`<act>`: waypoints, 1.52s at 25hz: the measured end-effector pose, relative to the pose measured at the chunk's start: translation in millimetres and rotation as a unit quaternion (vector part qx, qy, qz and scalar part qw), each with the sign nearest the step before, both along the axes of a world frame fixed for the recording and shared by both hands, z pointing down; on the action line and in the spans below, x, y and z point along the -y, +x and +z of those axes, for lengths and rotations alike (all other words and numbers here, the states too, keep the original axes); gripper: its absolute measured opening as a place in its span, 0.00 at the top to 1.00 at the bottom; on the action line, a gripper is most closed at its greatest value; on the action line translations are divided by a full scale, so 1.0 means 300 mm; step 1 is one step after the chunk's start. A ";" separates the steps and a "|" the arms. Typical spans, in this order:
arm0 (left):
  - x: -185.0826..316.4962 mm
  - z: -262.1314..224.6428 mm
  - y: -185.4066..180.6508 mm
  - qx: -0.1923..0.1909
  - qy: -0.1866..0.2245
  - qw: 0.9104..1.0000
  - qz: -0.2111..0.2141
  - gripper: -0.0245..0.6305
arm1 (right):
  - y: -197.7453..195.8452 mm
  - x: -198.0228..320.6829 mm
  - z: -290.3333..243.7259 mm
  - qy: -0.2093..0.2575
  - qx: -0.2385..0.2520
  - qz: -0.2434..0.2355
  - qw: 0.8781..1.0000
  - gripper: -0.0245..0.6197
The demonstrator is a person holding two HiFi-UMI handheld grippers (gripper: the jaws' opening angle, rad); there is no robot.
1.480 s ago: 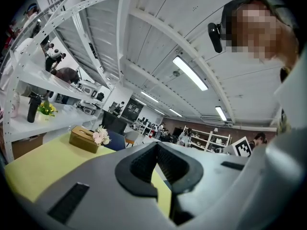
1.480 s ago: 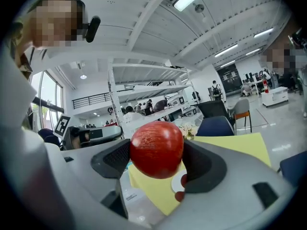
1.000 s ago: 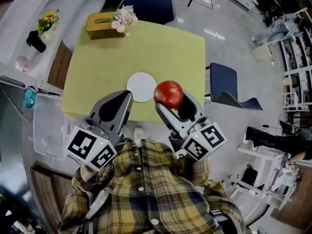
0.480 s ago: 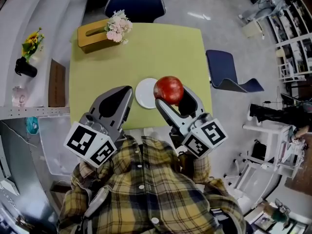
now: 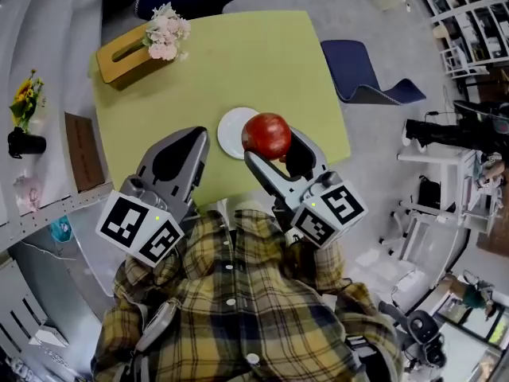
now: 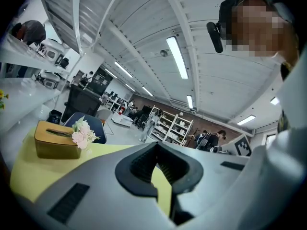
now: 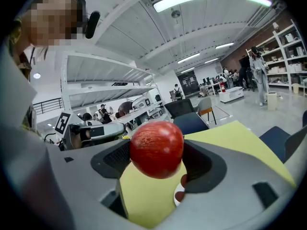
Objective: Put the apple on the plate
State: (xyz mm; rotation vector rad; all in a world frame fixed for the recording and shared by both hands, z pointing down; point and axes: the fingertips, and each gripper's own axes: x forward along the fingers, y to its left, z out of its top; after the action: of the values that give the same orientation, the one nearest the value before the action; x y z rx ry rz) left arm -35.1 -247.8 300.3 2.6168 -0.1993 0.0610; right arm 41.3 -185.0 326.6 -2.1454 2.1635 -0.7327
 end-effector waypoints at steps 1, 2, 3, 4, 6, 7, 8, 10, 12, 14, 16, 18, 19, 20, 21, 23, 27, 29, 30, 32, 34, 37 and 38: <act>0.002 0.010 -0.002 0.001 -0.004 1.000 -0.001 0.95 | -0.003 -0.004 0.011 -0.005 0.000 -0.001 1.000 0.44; 0.005 0.020 -0.004 0.003 -0.007 1.000 -0.003 0.95 | -0.004 -0.005 0.020 -0.009 0.000 -0.002 1.000 0.44; 0.007 0.030 -0.005 0.004 -0.009 1.000 -0.004 0.95 | -0.001 -0.007 0.027 -0.011 -0.001 -0.002 1.000 0.44; 0.007 0.038 -0.003 0.007 -0.010 1.000 -0.006 0.95 | 0.006 -0.009 0.031 -0.013 -0.001 -0.001 1.000 0.44; 0.005 0.046 0.008 0.009 -0.013 1.000 -0.009 0.95 | 0.029 -0.016 0.035 -0.016 -0.001 0.000 1.000 0.44; 0.003 0.047 0.015 0.010 -0.014 1.000 -0.011 0.95 | 0.040 -0.019 0.036 -0.017 -0.003 0.001 1.000 0.44; 0.001 0.048 0.020 0.011 -0.014 1.000 -0.013 0.95 | 0.049 -0.022 0.036 -0.018 -0.004 0.000 1.000 0.44; 0.000 0.050 0.026 0.014 -0.011 1.000 -0.017 0.95 | 0.060 -0.024 0.039 -0.019 -0.006 -0.003 1.000 0.44; -0.001 0.057 0.034 0.016 -0.009 1.000 -0.021 0.95 | 0.070 -0.022 0.048 -0.021 -0.007 -0.007 1.000 0.44; -0.002 0.069 0.043 0.019 -0.009 1.000 -0.021 0.95 | 0.081 -0.020 0.060 -0.024 -0.008 -0.009 1.000 0.44; -0.003 0.085 0.045 0.024 -0.011 0.999 -0.022 0.95 | 0.086 -0.018 0.074 -0.028 -0.006 -0.011 1.000 0.44; -0.004 0.105 0.044 0.028 -0.014 0.999 -0.023 0.95 | 0.091 -0.014 0.093 -0.033 -0.005 -0.013 0.999 0.44; -0.004 0.117 0.043 0.030 -0.017 0.999 -0.024 0.95 | 0.096 -0.009 0.105 -0.036 -0.007 -0.012 0.999 0.44; -0.003 0.129 0.041 0.034 -0.019 0.999 -0.024 0.95 | 0.103 -0.003 0.118 -0.039 -0.010 -0.012 0.999 0.44; -0.001 0.142 0.040 0.038 -0.021 0.999 -0.025 0.95 | 0.110 0.003 0.133 -0.042 -0.015 -0.013 0.999 0.44; 0.006 0.171 0.036 0.048 -0.026 0.998 -0.027 0.95 | 0.124 0.021 0.167 -0.053 -0.027 -0.016 0.998 0.44; 0.022 0.235 0.016 0.074 -0.039 0.996 -0.037 0.95 | 0.135 0.053 0.275 -0.076 -0.034 -0.020 0.996 0.44; 0.031 0.265 0.012 0.085 -0.044 0.994 -0.042 0.95 | 0.141 0.065 0.337 -0.090 -0.026 -0.023 0.995 0.44; 0.037 0.277 0.010 0.091 -0.046 0.994 -0.045 0.95 | 0.142 0.070 0.369 -0.098 -0.020 -0.025 0.995 0.44; 0.049 0.304 0.001 0.102 -0.051 0.992 -0.051 0.95 | 0.136 0.077 0.435 -0.115 -0.004 -0.031 0.993 0.44; 0.064 0.334 -0.007 0.111 -0.055 0.991 -0.057 0.95 | 0.132 0.087 0.501 -0.130 0.009 -0.035 0.991 0.44; 0.084 0.371 -0.014 0.122 -0.062 0.989 -0.063 0.95 | 0.135 0.101 0.581 -0.150 0.020 -0.037 0.988 0.44; 0.087 0.383 -0.017 0.126 -0.065 0.988 -0.063 0.95 | 0.134 0.103 0.605 -0.157 0.022 -0.037 0.987 0.44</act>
State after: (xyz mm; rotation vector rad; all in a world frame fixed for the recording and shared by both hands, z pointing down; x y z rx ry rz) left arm -40.2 -273.9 415.1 2.4548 -0.4346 0.3508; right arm 81.6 -216.0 508.1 -2.1632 2.2435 -1.1886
